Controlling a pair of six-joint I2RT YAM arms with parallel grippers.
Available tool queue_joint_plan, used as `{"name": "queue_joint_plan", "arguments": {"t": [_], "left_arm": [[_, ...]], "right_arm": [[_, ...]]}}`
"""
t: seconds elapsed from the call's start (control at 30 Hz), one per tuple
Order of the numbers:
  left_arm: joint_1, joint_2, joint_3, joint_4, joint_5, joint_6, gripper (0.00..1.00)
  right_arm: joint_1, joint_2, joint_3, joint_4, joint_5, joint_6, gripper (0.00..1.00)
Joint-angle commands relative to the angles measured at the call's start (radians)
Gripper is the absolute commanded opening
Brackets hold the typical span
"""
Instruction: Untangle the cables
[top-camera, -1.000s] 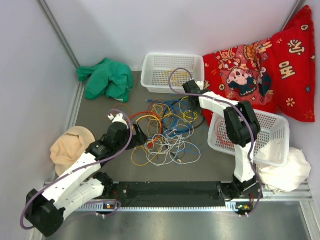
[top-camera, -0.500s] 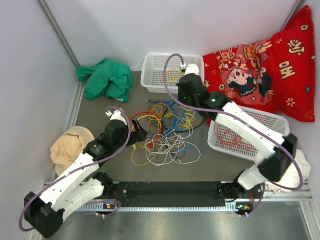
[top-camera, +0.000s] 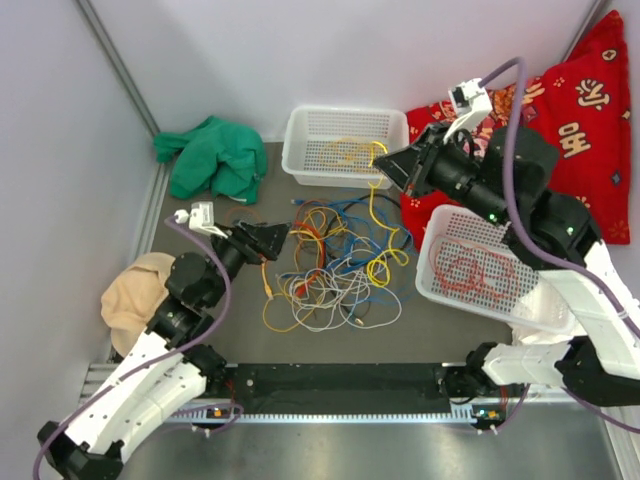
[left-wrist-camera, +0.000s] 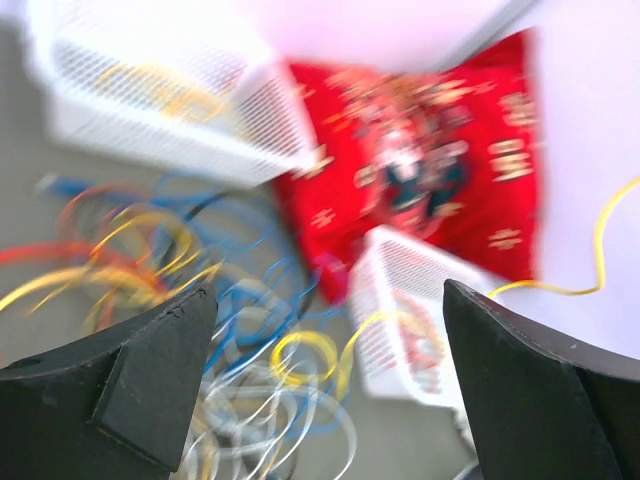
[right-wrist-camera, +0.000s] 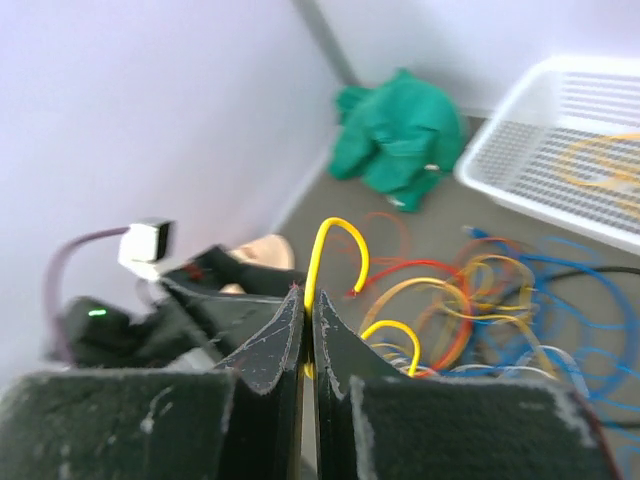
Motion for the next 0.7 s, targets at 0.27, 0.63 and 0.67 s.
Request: {"name": "queue_joint_plan", "arguments": {"t": [0.27, 0.63, 0.67], "left_arm": [[-0.175, 0.203, -0.127, 0.829, 0.312, 0.289, 0.99], [-0.384, 0.252, -0.222, 0.886, 0.272, 0.508, 0.99], [-0.386, 0.256, -0.228, 0.887, 0.255, 0.516, 0.99]], "right_arm": [[0.013, -0.006, 0.018, 0.063, -0.252, 0.244, 0.0], [0.013, 0.084, 0.073, 0.123, -0.304, 0.365, 0.0], [0.013, 0.095, 0.077, 0.136, -0.315, 0.392, 0.0]]}}
